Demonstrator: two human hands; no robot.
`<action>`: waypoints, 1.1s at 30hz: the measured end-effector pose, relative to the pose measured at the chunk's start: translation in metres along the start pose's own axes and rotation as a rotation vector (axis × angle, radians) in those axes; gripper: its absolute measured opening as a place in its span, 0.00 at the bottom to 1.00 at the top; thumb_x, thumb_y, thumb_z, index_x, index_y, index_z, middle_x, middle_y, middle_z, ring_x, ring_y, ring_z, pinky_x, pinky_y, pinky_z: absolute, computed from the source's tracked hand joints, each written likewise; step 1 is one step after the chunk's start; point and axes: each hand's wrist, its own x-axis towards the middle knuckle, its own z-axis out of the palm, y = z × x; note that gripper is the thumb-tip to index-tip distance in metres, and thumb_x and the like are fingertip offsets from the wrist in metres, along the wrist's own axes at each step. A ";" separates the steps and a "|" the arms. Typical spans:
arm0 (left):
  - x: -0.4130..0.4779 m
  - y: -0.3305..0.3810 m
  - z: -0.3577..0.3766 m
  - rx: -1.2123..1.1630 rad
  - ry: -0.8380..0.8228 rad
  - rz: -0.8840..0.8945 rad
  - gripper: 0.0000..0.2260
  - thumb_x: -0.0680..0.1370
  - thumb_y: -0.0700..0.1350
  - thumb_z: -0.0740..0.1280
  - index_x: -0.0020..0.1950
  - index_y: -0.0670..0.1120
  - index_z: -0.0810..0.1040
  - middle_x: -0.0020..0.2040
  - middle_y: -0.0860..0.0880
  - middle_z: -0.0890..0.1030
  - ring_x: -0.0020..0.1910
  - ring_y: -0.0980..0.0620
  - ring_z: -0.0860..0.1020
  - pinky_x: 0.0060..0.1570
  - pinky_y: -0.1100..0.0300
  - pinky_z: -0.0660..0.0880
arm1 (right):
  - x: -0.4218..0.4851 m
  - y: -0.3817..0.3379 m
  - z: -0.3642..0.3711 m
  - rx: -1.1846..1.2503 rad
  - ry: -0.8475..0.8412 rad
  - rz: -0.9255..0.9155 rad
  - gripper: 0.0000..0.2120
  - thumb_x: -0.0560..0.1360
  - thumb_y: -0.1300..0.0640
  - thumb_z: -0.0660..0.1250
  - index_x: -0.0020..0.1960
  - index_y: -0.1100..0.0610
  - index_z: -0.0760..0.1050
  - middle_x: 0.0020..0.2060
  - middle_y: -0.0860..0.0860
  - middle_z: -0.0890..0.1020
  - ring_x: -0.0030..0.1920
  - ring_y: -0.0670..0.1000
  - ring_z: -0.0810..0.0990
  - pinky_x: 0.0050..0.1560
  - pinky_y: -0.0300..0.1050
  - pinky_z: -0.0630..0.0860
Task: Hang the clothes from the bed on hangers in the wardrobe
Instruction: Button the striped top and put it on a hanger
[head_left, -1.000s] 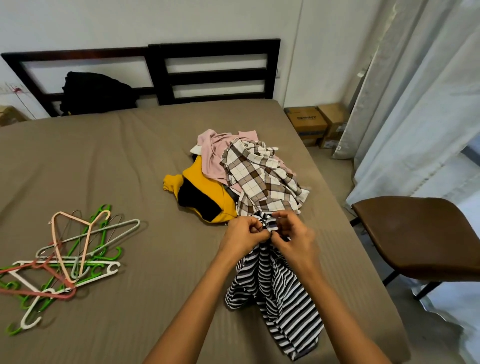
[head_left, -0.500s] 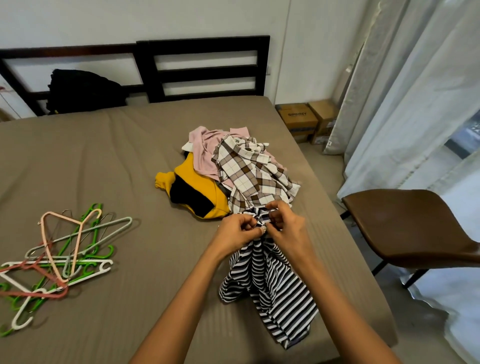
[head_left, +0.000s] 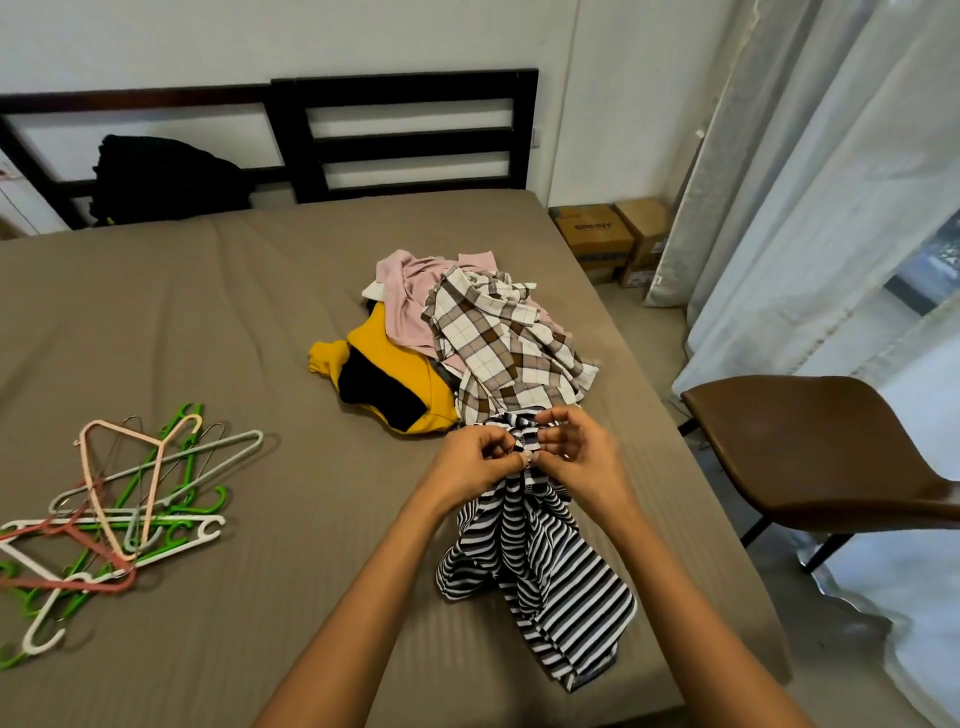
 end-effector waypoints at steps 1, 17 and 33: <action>0.000 0.000 0.000 0.004 0.004 -0.003 0.08 0.72 0.45 0.72 0.36 0.48 0.76 0.30 0.53 0.71 0.31 0.56 0.68 0.34 0.59 0.67 | 0.000 0.001 0.000 0.025 0.002 0.005 0.17 0.68 0.72 0.71 0.53 0.60 0.75 0.41 0.53 0.79 0.42 0.48 0.79 0.44 0.36 0.79; 0.000 0.012 0.004 0.230 -0.008 0.014 0.14 0.71 0.42 0.72 0.29 0.50 0.70 0.25 0.54 0.69 0.22 0.61 0.65 0.23 0.71 0.60 | -0.015 0.005 0.004 0.035 0.091 -0.017 0.21 0.66 0.73 0.71 0.56 0.59 0.75 0.42 0.51 0.80 0.43 0.44 0.80 0.43 0.37 0.80; -0.015 0.005 0.014 -0.082 -0.133 -0.064 0.05 0.78 0.44 0.65 0.45 0.44 0.74 0.36 0.48 0.72 0.35 0.54 0.69 0.33 0.64 0.67 | -0.021 0.022 0.002 0.507 0.115 0.334 0.14 0.69 0.77 0.66 0.47 0.61 0.70 0.33 0.54 0.77 0.34 0.50 0.77 0.36 0.39 0.77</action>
